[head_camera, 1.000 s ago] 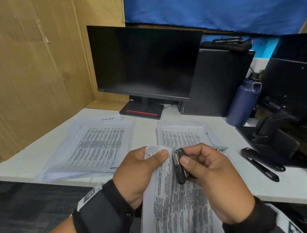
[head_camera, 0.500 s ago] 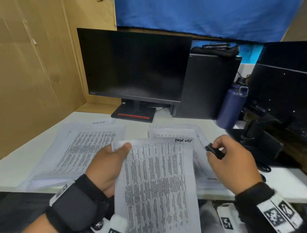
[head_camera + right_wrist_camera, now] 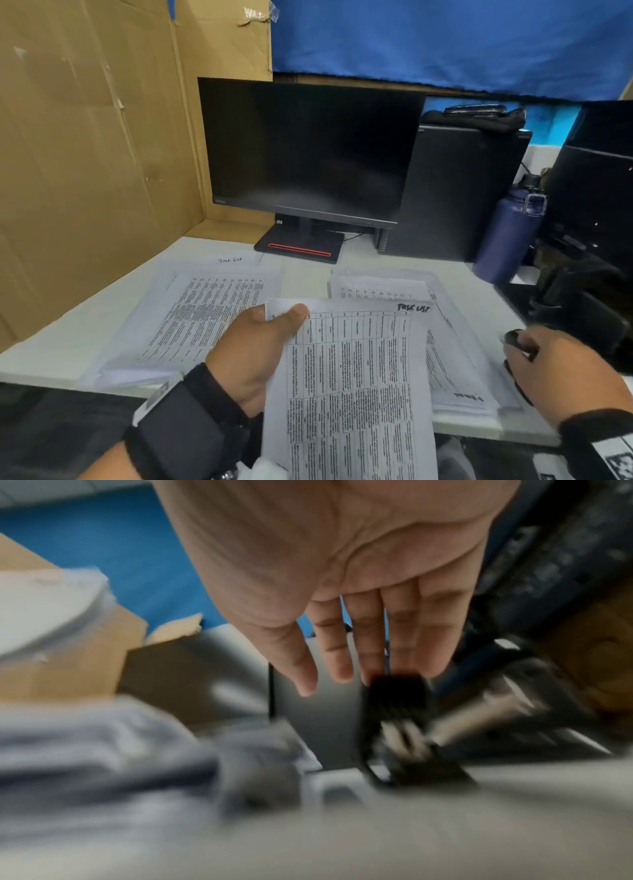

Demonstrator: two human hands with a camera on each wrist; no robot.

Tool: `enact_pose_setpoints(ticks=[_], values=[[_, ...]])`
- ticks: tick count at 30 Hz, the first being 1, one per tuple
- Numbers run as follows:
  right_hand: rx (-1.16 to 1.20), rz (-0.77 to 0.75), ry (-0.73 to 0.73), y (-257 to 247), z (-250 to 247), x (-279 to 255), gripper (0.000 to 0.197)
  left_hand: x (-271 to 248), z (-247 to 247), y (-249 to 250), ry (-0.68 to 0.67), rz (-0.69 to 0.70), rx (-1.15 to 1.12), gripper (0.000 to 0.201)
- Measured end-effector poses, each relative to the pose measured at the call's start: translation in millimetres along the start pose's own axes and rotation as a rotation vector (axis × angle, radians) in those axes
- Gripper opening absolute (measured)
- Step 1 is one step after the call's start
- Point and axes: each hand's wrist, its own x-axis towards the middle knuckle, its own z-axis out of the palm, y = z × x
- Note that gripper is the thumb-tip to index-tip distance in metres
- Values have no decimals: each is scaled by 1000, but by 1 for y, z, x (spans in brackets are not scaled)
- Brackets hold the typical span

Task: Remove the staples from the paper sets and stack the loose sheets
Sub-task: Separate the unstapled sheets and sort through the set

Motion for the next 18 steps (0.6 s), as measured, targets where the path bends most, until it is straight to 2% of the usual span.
enact_pose_setpoints(ticks=[2, 4, 6, 8, 9, 10, 14, 18], values=[[98, -103, 138, -24, -19, -17, 14, -4, 3, 0, -26, 34, 35, 23], [277, -279, 227, -52, -35, -45, 13, -9, 8, -1, -66, 70, 80, 22], [525, -448, 118, -79, -45, -75, 10, -14, 12, -3, -120, 110, 137, 22], [730, -566, -129, -98, -40, -96, 9, -19, 15, -5, -177, 156, 194, 21], [778, -610, -205, -104, -33, -103, 12, -22, 16, -7, -203, 170, 209, 20], [795, -657, -198, -107, -23, -106, 15, -25, 18, -8, -225, 179, 212, 19], [647, -808, 96, -109, -8, -108, 8, -30, 24, -12, -252, 176, 196, 16], [635, -772, 179, -108, -6, -109, 7, -31, 26, -17, -305, 118, 129, 12]])
